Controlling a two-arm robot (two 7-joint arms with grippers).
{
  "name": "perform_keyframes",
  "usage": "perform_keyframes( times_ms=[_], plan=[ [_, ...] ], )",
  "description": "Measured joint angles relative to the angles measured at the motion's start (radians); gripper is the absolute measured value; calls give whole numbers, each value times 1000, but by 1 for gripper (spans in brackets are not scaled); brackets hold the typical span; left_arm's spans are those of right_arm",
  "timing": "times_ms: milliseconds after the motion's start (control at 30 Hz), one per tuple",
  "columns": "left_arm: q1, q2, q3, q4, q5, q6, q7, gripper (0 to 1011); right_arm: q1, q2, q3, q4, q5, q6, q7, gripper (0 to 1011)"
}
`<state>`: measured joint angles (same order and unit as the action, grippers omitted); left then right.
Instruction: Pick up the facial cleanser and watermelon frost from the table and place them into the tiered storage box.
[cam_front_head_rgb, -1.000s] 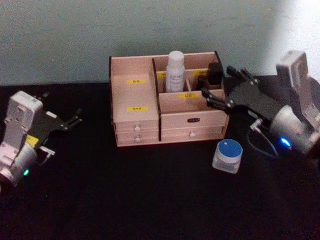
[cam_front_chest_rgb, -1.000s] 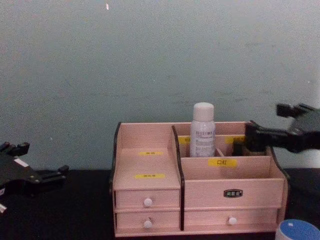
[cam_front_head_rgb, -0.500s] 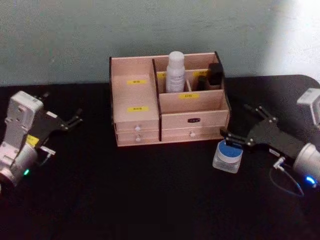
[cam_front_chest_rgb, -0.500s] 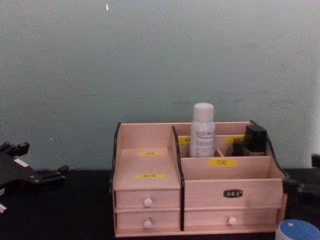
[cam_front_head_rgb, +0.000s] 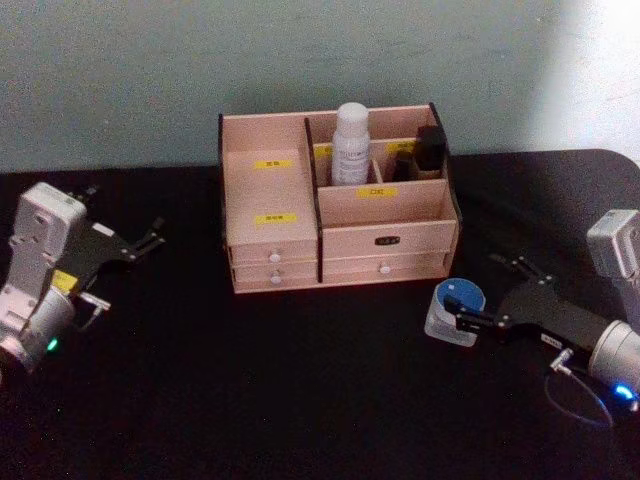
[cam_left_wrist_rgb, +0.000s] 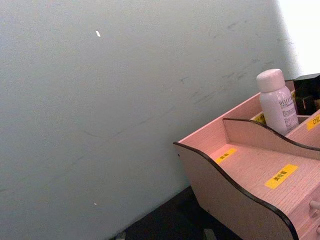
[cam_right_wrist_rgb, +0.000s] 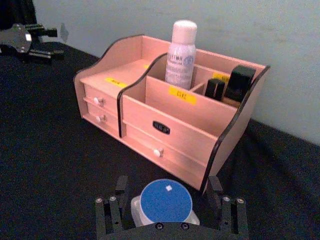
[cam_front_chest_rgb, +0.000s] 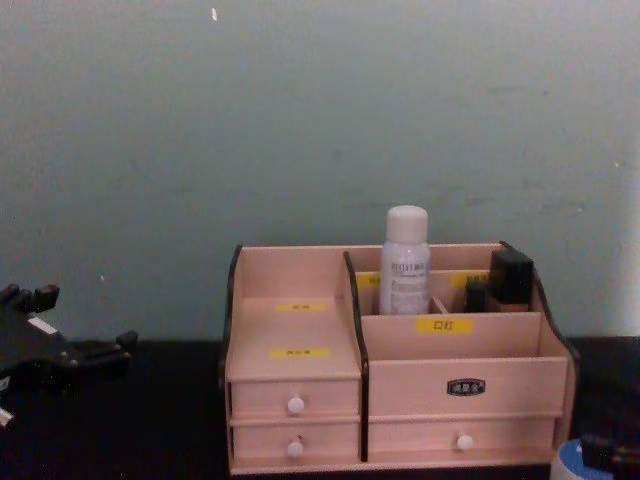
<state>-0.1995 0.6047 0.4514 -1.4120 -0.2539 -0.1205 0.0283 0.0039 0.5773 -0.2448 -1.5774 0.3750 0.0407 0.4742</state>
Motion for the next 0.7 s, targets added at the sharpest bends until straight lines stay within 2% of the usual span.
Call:
perform_keyframes(
  times_ms=[167,700],
  plan=[
    [0,0,0,0,0,0,0,1001,10,0,-11,20,11,28,1,1003],
    [0,0,0,0,0,0,0,1001,40,-3,-39,65,25,69,-5,1003]
  ],
)
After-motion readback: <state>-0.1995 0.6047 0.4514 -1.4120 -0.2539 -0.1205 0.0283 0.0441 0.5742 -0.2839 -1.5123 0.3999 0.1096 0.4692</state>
